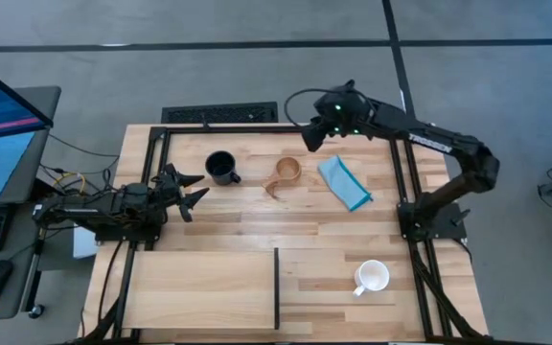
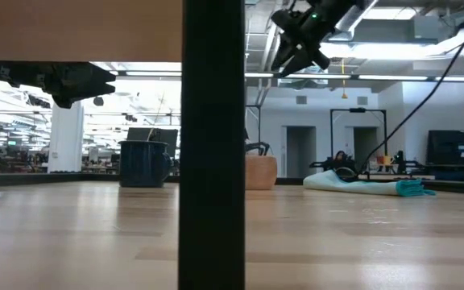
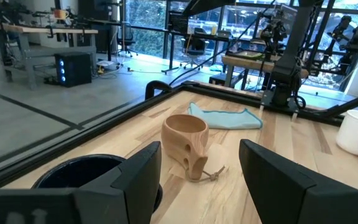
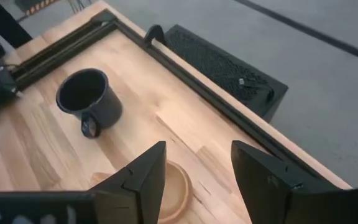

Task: Stack small to large cups/mugs on shelf
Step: Put the brown mug on the shelf

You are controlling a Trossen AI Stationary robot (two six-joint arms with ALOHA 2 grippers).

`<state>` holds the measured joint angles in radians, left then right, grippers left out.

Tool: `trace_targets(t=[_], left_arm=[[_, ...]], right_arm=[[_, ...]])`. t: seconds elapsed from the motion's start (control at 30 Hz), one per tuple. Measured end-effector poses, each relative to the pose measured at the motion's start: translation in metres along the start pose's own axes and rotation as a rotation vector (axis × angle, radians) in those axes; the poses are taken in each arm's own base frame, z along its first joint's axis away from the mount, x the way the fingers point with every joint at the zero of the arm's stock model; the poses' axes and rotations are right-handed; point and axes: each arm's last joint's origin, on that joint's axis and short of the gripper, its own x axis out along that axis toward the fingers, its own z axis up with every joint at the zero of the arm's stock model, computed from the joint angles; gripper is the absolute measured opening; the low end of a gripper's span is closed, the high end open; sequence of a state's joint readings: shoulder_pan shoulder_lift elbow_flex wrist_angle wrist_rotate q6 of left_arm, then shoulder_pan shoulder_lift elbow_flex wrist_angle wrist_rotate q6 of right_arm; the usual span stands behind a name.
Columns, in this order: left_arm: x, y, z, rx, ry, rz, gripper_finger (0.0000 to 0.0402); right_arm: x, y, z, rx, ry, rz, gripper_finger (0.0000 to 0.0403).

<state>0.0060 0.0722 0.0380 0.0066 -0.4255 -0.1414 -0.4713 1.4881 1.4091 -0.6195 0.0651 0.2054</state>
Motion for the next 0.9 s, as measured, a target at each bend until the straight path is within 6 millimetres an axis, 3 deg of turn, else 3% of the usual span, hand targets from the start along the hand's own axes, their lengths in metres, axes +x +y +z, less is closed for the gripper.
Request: trace_targets(t=[0.3,0.9], left_arm=[[0.0,0.0,0.0,-0.002,0.0,0.0,0.0209],[0.0,0.0,0.0,-0.002,0.0,0.0,0.0209]], right_arm=[[0.035,0.002,0.001,-0.007,0.175,-0.038,0.0202],[0.104,0.001,-0.031,-0.02,0.422,-0.073,0.0203]])
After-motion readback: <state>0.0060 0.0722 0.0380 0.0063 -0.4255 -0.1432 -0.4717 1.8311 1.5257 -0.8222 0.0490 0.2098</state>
